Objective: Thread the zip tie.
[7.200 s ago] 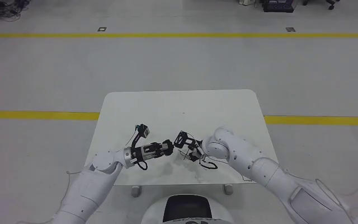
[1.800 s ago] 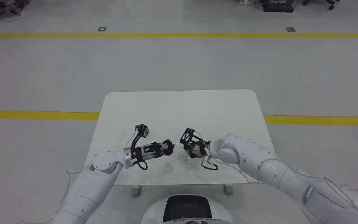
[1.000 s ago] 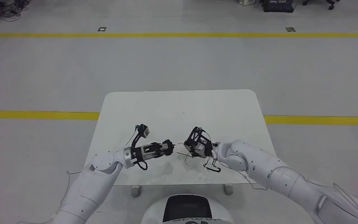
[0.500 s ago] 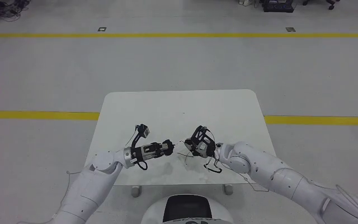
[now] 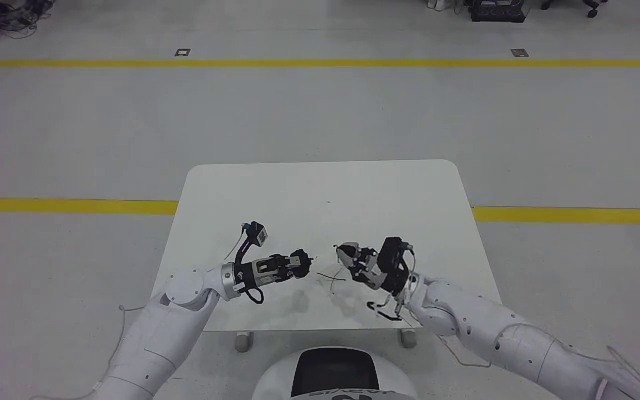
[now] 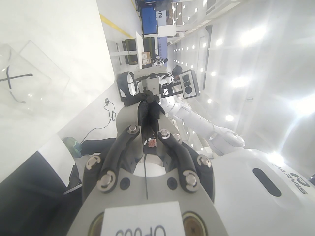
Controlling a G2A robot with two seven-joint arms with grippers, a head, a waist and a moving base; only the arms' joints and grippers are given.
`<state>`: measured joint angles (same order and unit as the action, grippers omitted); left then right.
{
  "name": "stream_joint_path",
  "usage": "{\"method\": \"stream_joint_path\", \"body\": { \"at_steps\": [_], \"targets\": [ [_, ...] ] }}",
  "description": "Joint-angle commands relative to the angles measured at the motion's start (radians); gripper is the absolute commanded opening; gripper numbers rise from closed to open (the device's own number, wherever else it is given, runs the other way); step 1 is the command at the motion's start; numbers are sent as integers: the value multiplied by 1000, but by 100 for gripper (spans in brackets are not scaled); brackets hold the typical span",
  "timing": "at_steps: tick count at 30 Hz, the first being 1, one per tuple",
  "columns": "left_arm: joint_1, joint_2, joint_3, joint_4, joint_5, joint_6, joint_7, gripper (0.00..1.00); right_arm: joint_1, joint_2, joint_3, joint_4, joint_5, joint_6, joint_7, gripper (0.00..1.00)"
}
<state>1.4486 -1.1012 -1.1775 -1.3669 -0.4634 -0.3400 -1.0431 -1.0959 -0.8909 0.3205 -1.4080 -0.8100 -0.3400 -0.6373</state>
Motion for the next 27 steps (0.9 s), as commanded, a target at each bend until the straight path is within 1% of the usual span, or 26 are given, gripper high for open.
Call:
{"method": "stream_joint_path", "body": {
  "at_steps": [1,9,10,12,13,16,17,20,22,25,27],
  "targets": [
    [0,0,0,0,0,0,0,0,9,1,-18,1,6,0,-16,0],
    [0,0,0,0,0,0,0,0,9,1,-18,1,6,0,-16,0],
    [0,0,0,0,0,0,0,0,1,-1,-9,-16,28,0,-40,0],
    [0,0,0,0,0,0,0,0,-22,-4,-3,-36,56,0,-118,0],
    [0,0,0,0,0,0,0,0,-32,-7,0,-37,61,0,-177,0],
    [0,0,0,0,0,0,0,0,-45,-16,-14,-36,59,0,-289,0],
    [0,0,0,0,0,0,0,0,-47,-21,-28,-31,60,0,-333,0],
    [0,0,0,0,0,0,0,0,-35,-34,-63,-7,66,0,-403,0],
    [0,0,0,0,0,0,0,0,-23,-44,-86,8,78,0,-431,0],
    [0,0,0,0,0,0,0,0,5,-63,-124,37,100,0,-453,0],
    [0,0,0,0,0,0,0,0,22,-79,-150,44,123,0,-444,0]
  ]
}}
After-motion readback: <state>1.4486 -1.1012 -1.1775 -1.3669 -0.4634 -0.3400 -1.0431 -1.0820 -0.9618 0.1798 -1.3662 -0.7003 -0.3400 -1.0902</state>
